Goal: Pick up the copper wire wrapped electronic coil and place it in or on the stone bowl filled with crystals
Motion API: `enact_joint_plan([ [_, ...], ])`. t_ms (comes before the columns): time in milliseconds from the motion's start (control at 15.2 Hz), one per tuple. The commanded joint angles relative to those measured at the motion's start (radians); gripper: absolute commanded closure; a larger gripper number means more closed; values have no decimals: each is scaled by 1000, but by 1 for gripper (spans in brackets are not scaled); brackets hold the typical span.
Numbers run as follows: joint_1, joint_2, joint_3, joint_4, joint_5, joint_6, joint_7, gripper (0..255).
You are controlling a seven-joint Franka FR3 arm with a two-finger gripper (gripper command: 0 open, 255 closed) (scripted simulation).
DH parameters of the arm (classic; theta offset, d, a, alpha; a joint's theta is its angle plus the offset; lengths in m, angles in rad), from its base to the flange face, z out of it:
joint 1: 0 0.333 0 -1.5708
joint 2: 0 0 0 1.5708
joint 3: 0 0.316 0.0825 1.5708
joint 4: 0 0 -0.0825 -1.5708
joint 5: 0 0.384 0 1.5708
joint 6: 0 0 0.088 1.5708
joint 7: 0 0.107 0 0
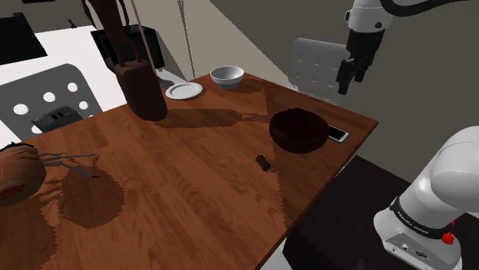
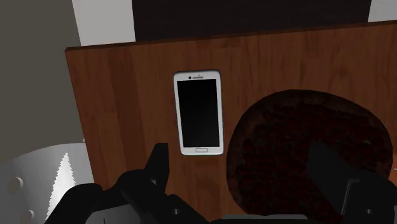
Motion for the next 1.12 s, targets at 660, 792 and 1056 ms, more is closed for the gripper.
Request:
enact_joint_plan([
  [660,55,121,205,-71,143,184,305,0],
  [792,63,166,246,-67,165,226,366,0],
  [1056,73,272,329,-42,193,309,488,0],
])
